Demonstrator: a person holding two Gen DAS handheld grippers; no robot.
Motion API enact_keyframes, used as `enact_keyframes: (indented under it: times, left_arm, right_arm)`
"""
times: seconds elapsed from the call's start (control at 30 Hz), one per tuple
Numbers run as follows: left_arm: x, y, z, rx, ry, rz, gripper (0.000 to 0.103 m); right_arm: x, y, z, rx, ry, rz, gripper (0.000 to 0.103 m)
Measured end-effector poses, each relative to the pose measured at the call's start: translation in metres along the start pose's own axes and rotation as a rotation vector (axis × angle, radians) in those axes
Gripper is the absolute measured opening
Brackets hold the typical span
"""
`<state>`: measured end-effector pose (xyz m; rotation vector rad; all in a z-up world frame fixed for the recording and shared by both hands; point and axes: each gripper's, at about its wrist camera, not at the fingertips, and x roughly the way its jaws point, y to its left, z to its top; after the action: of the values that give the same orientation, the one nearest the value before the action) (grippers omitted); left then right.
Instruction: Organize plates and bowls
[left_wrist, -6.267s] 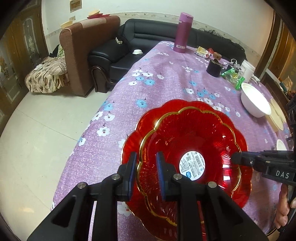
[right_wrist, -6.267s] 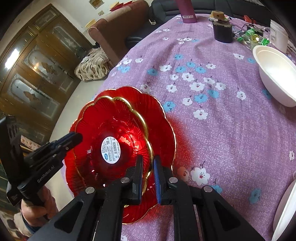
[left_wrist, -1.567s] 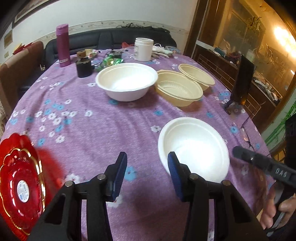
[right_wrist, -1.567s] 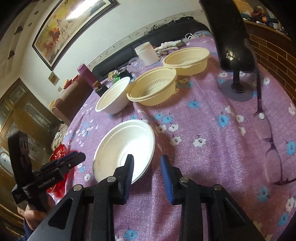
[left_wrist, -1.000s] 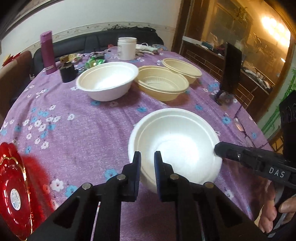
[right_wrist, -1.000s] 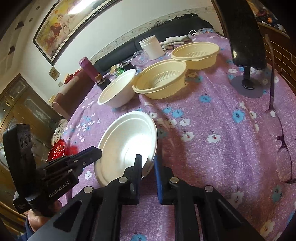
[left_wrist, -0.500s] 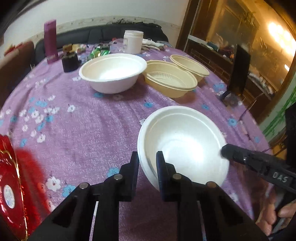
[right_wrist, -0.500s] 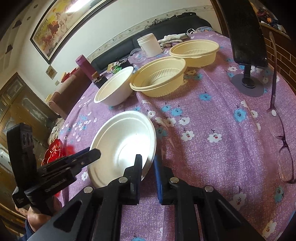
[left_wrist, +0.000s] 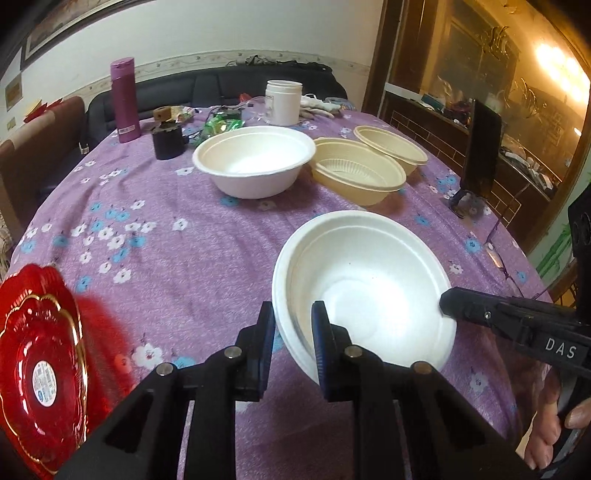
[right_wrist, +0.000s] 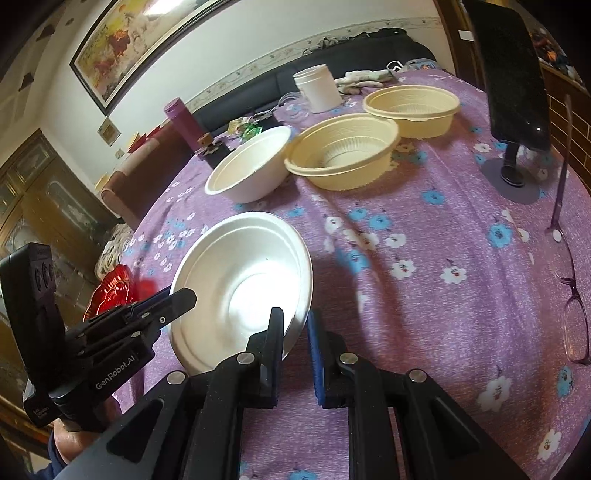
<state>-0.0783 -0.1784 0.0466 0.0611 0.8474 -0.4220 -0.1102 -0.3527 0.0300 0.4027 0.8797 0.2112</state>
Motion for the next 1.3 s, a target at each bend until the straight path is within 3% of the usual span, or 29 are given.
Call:
enact_keyframes:
  times: [0.33,0.63,1.3]
  left_arm:
    - [-0.018,0.015,-0.009,-0.02,-0.029,0.027,0.018]
    - [-0.046,0.033,-0.012,-0.046,-0.084,0.06,0.026]
    - [-0.113,0.129,-0.03,-0.221,-0.196,0.203,0.026]
  right_arm:
    - [0.006,0.022,-0.003,-0.043,0.018,0.002,0.014]
    - [0.006,0.052,0.0,-0.084,0.022,0.024,0.015]
    - [0.036,0.166,0.007,-0.278,0.061,0.136,0.016]
